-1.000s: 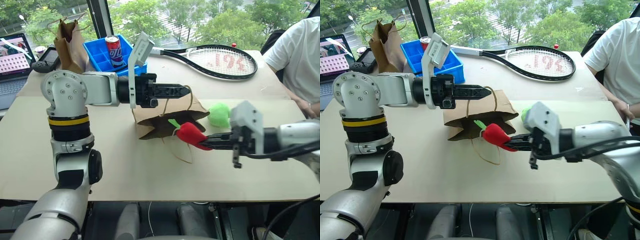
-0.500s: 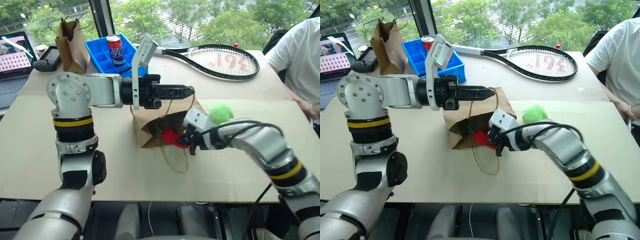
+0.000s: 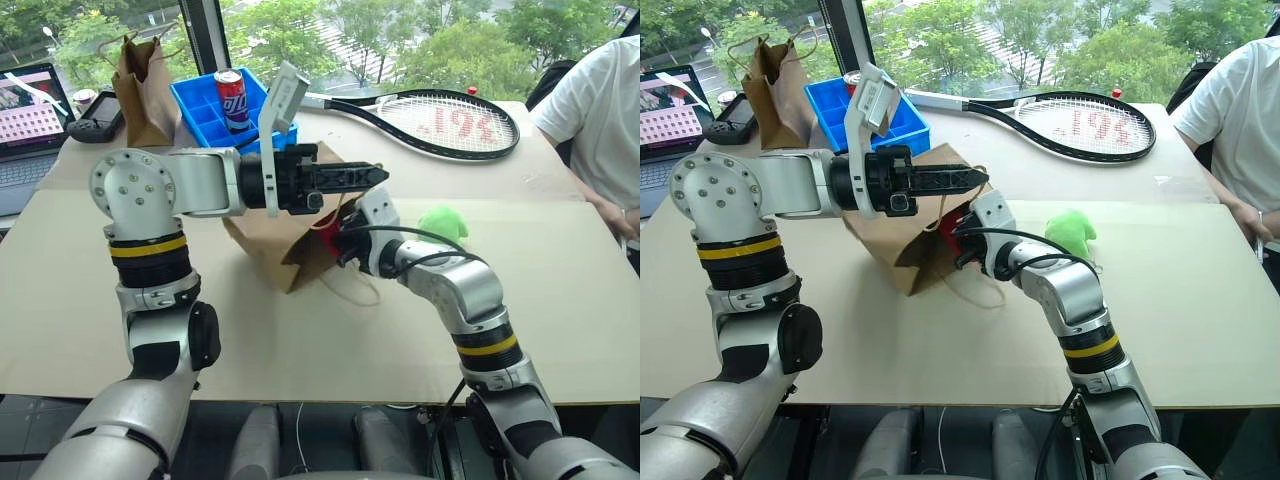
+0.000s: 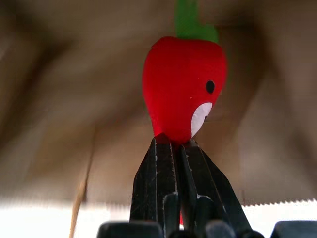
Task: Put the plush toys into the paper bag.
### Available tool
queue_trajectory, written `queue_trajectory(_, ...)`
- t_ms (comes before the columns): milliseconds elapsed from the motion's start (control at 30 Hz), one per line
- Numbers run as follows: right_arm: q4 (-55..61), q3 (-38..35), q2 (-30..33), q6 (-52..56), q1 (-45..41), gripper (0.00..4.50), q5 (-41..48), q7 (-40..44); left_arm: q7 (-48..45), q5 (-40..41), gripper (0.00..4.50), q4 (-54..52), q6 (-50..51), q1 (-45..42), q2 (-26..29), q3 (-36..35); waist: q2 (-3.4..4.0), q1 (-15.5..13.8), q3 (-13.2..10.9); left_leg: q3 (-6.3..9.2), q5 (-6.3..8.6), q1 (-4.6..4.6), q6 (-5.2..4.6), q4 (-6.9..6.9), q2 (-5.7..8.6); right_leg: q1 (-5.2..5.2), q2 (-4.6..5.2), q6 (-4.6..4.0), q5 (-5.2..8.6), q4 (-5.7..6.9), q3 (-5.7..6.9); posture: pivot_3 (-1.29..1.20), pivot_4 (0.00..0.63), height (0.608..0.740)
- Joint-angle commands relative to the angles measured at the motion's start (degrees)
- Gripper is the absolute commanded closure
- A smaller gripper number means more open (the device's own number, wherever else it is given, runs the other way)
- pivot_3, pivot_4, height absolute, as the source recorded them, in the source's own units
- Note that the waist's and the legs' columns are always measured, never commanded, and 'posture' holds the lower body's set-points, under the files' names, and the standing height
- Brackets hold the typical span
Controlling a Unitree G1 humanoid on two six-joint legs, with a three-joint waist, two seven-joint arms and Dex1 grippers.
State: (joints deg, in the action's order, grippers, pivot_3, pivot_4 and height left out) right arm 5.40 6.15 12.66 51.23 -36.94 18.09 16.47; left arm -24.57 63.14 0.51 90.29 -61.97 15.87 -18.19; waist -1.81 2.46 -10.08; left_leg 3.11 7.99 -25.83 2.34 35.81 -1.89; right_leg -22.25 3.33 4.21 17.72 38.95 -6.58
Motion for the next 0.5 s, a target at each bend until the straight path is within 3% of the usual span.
queue_trajectory(33, 0.28, -7.02, -6.53, -2.42, 1.1, 4.46, 5.17, -1.64, 0.46, 1.67, 4.5, -1.75, 0.0, -0.3, -0.12, -0.76, 0.0, 0.13, 0.0, 0.01, 0.0, 0.0, 0.0, -0.02, -0.02, 0.0, -0.02, 0.0, 0.0, 0.0, 0.01, 0.0, 0.15, 0.74)
queue_trajectory(167, -0.47, -5.96, -7.51, -3.46, 2.58, 4.46, 3.35, -1.46, 0.85, 1.66, 4.5, -1.75, -0.43, -0.17, -0.11, -0.7, 0.0, 0.24, 0.0, 0.01, 0.0, 0.04, 0.0, -0.1, -0.03, -0.01, -0.02, 0.0, 0.0, 0.01, 0.02, 0.0, 0.15, 0.74)
queue_trajectory(367, 1.68, -7.57, -13.69, -0.2, 5.11, 4.46, 12.06, 2.34, 1.4, 1.28, 4.5, -1.89, -1.32, 0.07, 0.08, -0.52, 0.01, 0.53, 0.0, 0.01, 0.0, 0.06, 0.0, -0.11, -0.04, 0.0, -0.03, -0.01, 0.0, 0.01, 0.02, 0.0, 0.15, 0.74)
queue_trajectory(500, 0.75, -4.83, -12.59, -1.95, 5.5, 4.46, 10.07, 3.38, 1.89, 1.48, 4.5, -2.08, -1.44, 0.26, -0.26, -0.71, 0.01, 0.5, -0.01, 0.01, 0.0, 0.06, 0.01, -0.12, -0.02, 0.0, -0.02, 0.0, 0.0, 0.0, 0.03, 0.0, 0.15, 0.74)
